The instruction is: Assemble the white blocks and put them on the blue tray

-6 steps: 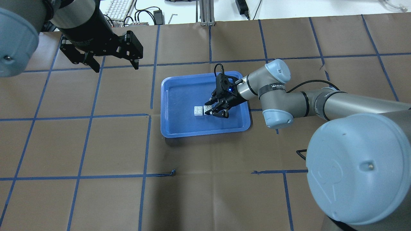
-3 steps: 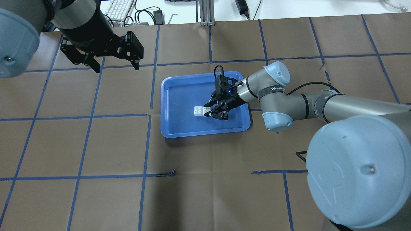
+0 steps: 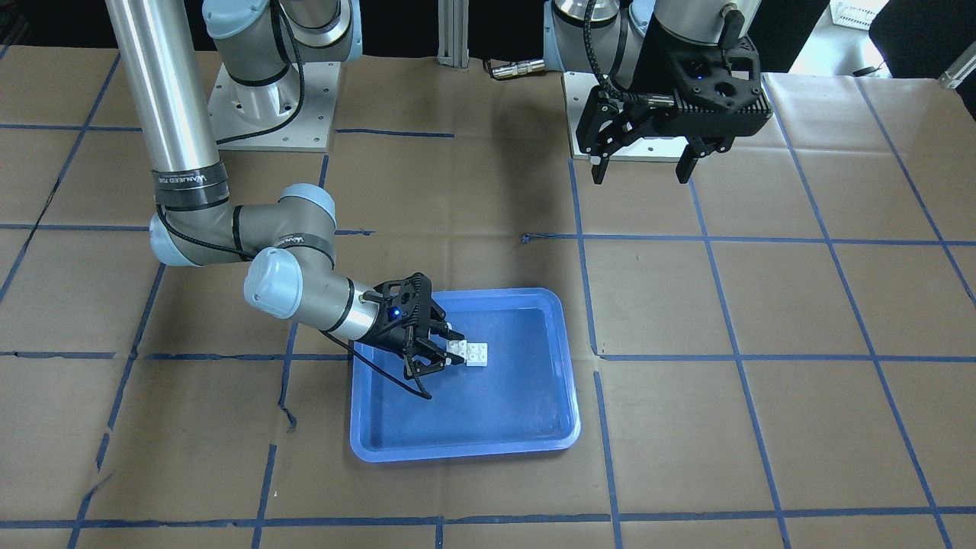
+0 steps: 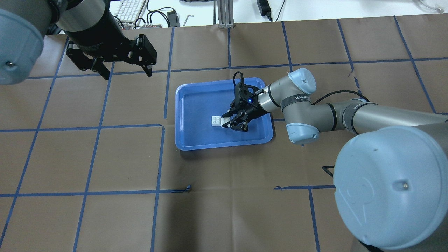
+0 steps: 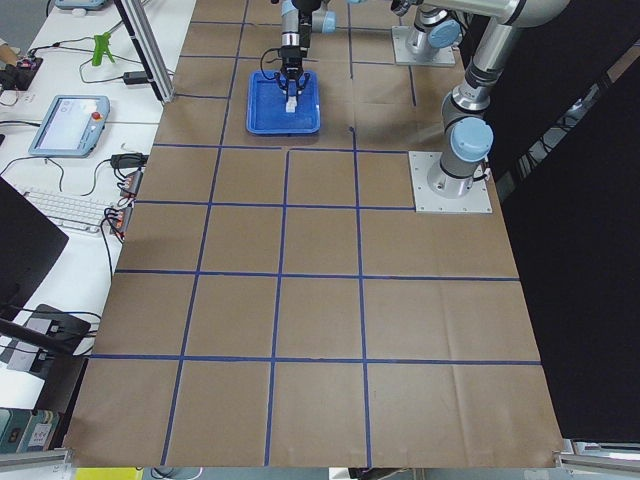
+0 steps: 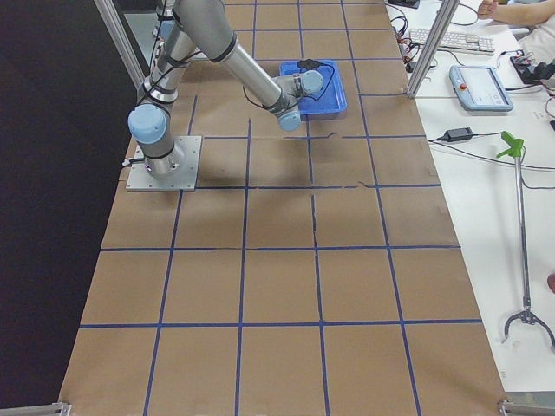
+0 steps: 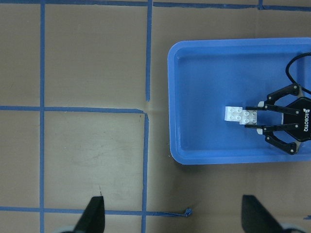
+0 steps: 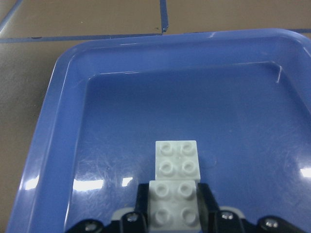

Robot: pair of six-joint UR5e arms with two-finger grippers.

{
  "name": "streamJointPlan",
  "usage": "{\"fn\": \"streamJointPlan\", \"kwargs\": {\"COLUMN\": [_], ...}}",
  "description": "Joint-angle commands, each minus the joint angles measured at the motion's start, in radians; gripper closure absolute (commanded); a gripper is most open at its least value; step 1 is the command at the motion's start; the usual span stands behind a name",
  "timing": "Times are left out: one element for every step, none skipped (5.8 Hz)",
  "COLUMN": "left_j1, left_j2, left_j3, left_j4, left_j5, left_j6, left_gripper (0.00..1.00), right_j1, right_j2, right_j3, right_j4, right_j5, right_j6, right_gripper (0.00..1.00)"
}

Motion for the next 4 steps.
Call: {"fn": "streamJointPlan", "kwargs": {"left_j1": [0.000, 0.000, 0.000, 0.000], "left_j2": [0.000, 0.000, 0.000, 0.000], "left_j3": [-0.002, -0.002, -0.002, -0.002], "left_j4": [0.000, 0.000, 0.000, 0.000], "left_j5": [0.000, 0.000, 0.000, 0.000], "left_j6": [0.000, 0.000, 0.000, 0.000], "left_gripper": [0.01, 0.01, 0.01, 0.01], "right_j1": [0.000, 0.000, 0.000, -0.002], "right_j2": [0.004, 0.004, 0.004, 0.004], "right_j3": [-0.005, -0.005, -0.005, -0.003], "right_j4": [-0.013, -0.013, -0.013, -0.011], "right_j5": [-0.001, -0.003, -0.004, -0.001], "right_j6": [0.001, 0.002, 0.002, 0.002], "right_gripper": [0.73, 0.73, 0.73, 0.62]}}
